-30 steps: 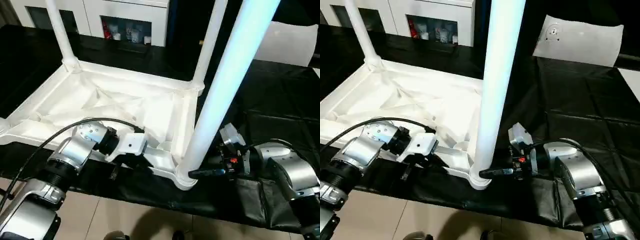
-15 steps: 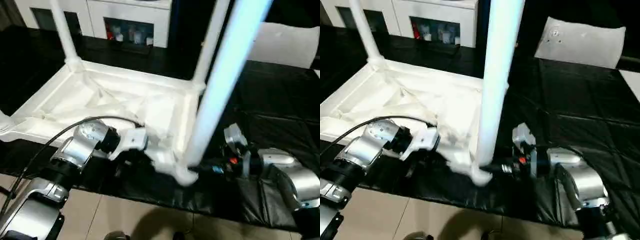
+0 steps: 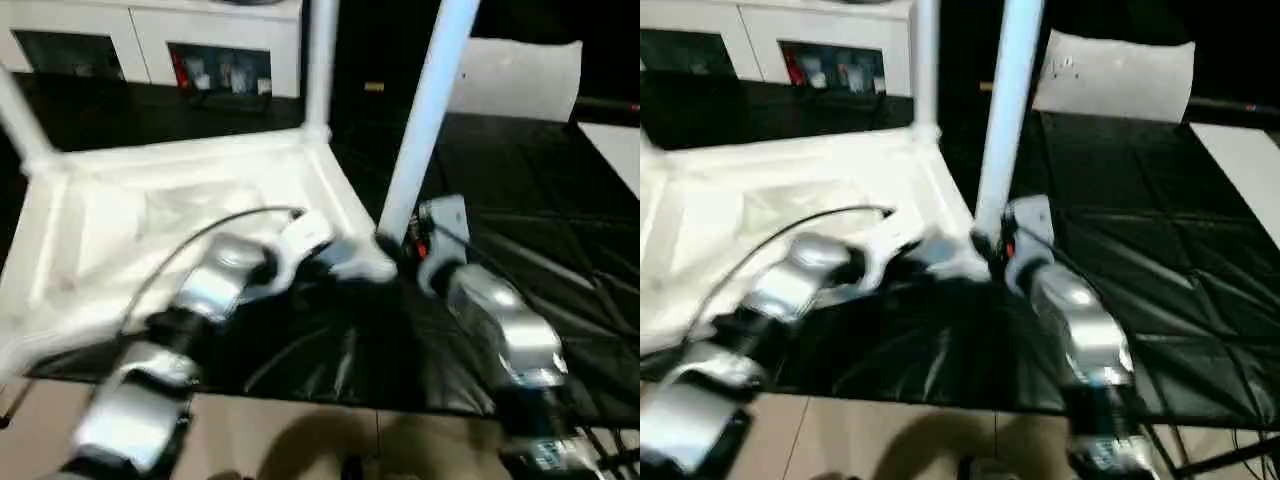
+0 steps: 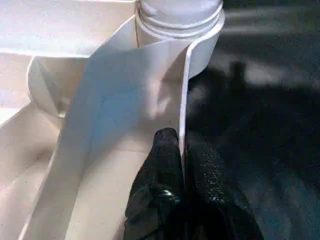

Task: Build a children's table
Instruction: Rotate leg to tighten

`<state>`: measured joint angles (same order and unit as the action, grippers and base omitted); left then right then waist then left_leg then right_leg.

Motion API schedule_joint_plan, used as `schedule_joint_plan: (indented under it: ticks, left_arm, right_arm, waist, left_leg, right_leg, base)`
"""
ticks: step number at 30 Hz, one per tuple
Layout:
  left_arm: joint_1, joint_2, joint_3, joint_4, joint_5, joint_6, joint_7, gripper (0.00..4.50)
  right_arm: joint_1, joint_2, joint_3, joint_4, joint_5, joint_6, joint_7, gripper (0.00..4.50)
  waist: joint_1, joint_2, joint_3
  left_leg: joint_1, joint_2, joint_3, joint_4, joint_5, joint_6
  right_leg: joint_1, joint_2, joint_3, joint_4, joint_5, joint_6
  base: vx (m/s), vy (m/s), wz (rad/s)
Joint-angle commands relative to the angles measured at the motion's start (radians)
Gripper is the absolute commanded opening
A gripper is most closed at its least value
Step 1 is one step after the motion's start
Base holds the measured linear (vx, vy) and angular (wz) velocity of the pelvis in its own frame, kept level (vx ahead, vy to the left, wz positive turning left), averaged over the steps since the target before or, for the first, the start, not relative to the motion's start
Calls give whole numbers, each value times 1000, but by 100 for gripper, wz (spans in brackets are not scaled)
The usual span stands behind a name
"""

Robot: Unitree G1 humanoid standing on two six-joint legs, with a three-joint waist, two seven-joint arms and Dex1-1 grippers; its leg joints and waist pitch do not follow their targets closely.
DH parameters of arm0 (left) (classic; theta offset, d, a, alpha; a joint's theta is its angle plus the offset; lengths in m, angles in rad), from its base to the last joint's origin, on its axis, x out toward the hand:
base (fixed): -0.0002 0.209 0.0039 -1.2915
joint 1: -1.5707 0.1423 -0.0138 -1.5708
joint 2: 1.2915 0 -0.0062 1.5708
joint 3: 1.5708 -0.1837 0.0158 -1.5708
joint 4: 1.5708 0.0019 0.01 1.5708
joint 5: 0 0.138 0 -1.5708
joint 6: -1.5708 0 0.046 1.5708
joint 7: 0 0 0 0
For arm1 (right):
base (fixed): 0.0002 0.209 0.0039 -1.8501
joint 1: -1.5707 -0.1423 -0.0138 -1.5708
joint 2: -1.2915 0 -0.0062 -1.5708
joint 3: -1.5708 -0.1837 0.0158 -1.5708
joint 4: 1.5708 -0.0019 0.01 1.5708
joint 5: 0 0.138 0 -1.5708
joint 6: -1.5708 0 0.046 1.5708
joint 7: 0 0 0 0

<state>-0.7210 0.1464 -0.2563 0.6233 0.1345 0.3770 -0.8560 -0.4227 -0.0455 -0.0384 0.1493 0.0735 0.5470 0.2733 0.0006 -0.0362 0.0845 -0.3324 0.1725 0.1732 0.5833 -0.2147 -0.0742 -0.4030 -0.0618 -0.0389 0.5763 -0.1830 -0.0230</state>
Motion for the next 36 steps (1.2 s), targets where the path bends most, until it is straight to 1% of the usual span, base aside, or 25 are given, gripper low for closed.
schedule_joint_plan:
  ticks: [1,2,3,4,6,7,9,10,12,14,16,17,18,19,20,21,22,23,24,25,28,29,30,33,36]
  left_arm:
    - [-14,-86,20,-19,-40,-10,98,0]
    - [-14,-86,20,-19,-40,-10,98,0]
    - [-7,-88,16,-31,-38,-5,95,0]
    - [8,-79,3,-48,-27,-9,90,0]
    - [17,-66,-5,-59,-17,-5,81,0]
    - [27,-48,-8,-67,-11,-9,72,0]
    - [30,-44,-9,-71,-9,-8,73,0]
    - [55,-4,-24,-90,-5,-36,25,0]
    - [61,4,-26,-95,-6,-41,15,0]
    - [75,19,-32,-107,-10,-58,-14,0]
    - [121,77,-59,-138,-22,-141,-131,0]
    - [124,83,-62,-140,-23,-146,-142,0]
    - [141,109,-73,-150,-40,-217,-208,0]
    - [144,115,-73,-151,-43,-220,-218,0]
    - [145,118,-74,-151,-44,-221,-222,0]
    - [147,135,-81,-146,-47,-232,-243,0]
    - [148,146,-87,-142,-46,-248,-258,0]
    - [149,158,-92,-136,-49,-272,-281,0]
    - [150,163,-92,-134,-51,-279,-292,0]
    - [151,165,-92,-133,-53,-284,-298,0]
    - [147,213,-101,-122,-76,-333,-412,0]
    - [142,233,-110,-114,-74,-350,-453,0]
    - [139,242,-114,-110,-73,-356,-471,0]
    - [130,268,-129,-102,-71,-374,-525,0]
    - [123,295,-148,-99,-75,-405,-592,0]
  right_arm:
    - [14,92,128,28,26,53,42,191]
    - [14,92,128,28,26,53,42,226]
    - [17,99,131,22,18,46,36,226]
    - [25,104,132,8,10,37,35,261]
    - [33,95,132,-2,10,20,43,271]
    - [44,80,124,-17,23,3,61,271]
    - [46,76,122,-19,28,-2,62,297]
    - [66,33,100,-50,55,-39,113,309]
    - [71,23,95,-57,60,-50,125,314]
    - [79,3,91,-67,61,-64,153,350]
    - [105,-78,70,-97,83,-124,273,361]
    - [107,-86,68,-99,87,-129,285,361]
    - [113,-130,63,-101,93,-151,337,373]
    - [114,-144,64,-99,90,-162,349,386]
    - [114,-152,65,-97,89,-167,356,398]
    - [119,-186,71,-94,88,-184,393,398]
    - [123,-201,75,-94,92,-192,417,428]
    - [128,-222,80,-97,100,-197,454,428]
    - [131,-231,83,-100,105,-199,472,428]
    - [133,-237,84,-101,108,-200,482,428]
    - [159,-319,113,-125,165,-209,660,428]
    - [168,-351,128,-130,177,-221,723,428]
    - [172,-365,135,-132,182,-225,752,428]
    - [175,-402,146,-131,208,-229,831,428]
    - [171,-436,152,-124,244,-231,919,394]
  waist:
    - [4,-4,-44]
    - [5,-4,-45]
    - [6,-4,-46]
    - [8,-2,-48]
    - [9,-3,-49]
    - [11,1,-49]
    - [11,0,-50]
    - [12,5,-49]
    - [10,3,-50]
    - [8,3,-49]
    - [9,1,-48]
    - [10,2,-49]
    - [9,3,-49]
    - [7,2,-49]
    - [7,0,-52]
    - [8,3,-53]
    - [8,2,-53]
    - [12,5,-53]
    - [13,2,-52]
    - [15,3,-51]
    - [22,-3,-51]
    - [25,-2,-52]
    - [27,-1,-52]
    - [31,-4,-54]
    - [34,-3,-54]
  left_leg:
    - [-8,44,-19,-83,-200,39]
    - [-9,45,-19,-84,-187,44]
    - [-9,44,-17,-82,-175,50]
    - [-9,45,-14,-80,-146,62]
    - [-9,44,-12,-78,-134,73]
    - [-9,45,-11,-78,-122,77]
    - [-12,46,-11,-77,-112,79]
    - [-12,48,-14,-80,-108,80]
    - [-16,49,-13,-79,-109,86]
    - [-17,47,-13,-79,-103,89]
    - [-18,49,-13,-78,-116,97]
    - [-19,49,-13,-78,-115,100]
    - [-19,49,-13,-78,-106,106]
    - [-21,49,-12,-78,-105,109]
    - [-18,50,-12,-76,-94,109]
    - [-15,52,-10,-75,-78,111]
    - [-17,51,-8,-74,-69,117]
    - [-14,52,-9,-74,-67,119]
    - [-14,53,-7,-72,-69,125]
    - [-15,54,-7,-73,-69,128]
    - [-15,54,-6,-72,-81,138]
    - [-14,55,-7,-72,-78,143]
    - [-12,56,-6,-72,-74,143]
    - [-12,57,-6,-70,-66,141]
    - [-12,58,-6,-69,-55,147]
  right_leg:
    - [35,-77,47,-81,-392,-150]
    - [37,-77,47,-78,-366,-154]
    - [38,-76,48,-76,-341,-159]
    - [40,-76,49,-71,-280,-178]
    - [41,-76,49,-70,-264,-191]
    - [42,-78,49,-69,-253,-197]
    - [45,-78,48,-68,-244,-197]
    - [47,-77,45,-66,-238,-201]
    - [49,-76,46,-63,-215,-206]
    - [50,-75,45,-63,-212,-210]
    - [53,-77,45,-66,-222,-210]
    - [54,-78,46,-64,-218,-208]
    - [52,-77,46,-64,-211,-211]
    - [53,-76,46,-63,-206,-212]
    - [52,-76,46,-58,-190,-220]
    - [49,-75,46,-55,-160,-234]
    - [50,-74,46,-53,-139,-241]
    - [48,-74,45,-52,-133,-244]
    - [49,-74,46,-51,-125,-250]
    - [49,-75,46,-51,-124,-253]
    - [51,-77,46,-52,-143,-245]
    - [50,-76,45,-51,-147,-244]
    - [47,-76,44,-50,-141,-249]
    - [48,-79,45,-47,-132,-257]
    - [49,-78,44,-43,-109,-269]
  base:
    - [0,0,0]
    - [0,0,0]
    - [0,0,0]
    - [0,0,0]
    - [0,0,0]
    - [57,-45,6]
    - [0,0,0]
    - [0,0,0]
    - [0,0,0]
    - [0,0,0]
    - [0,0,0]
    - [0,0,0]
    - [0,0,0]
    - [0,0,0]
    - [0,0,0]
    - [0,0,0]
    - [0,0,0]
    - [0,0,0]
    - [0,0,0]
    - [0,0,0]
    - [0,0,0]
    - [0,0,0]
    - [0,0,0]
    - [0,0,0]
    - [0,0,0]
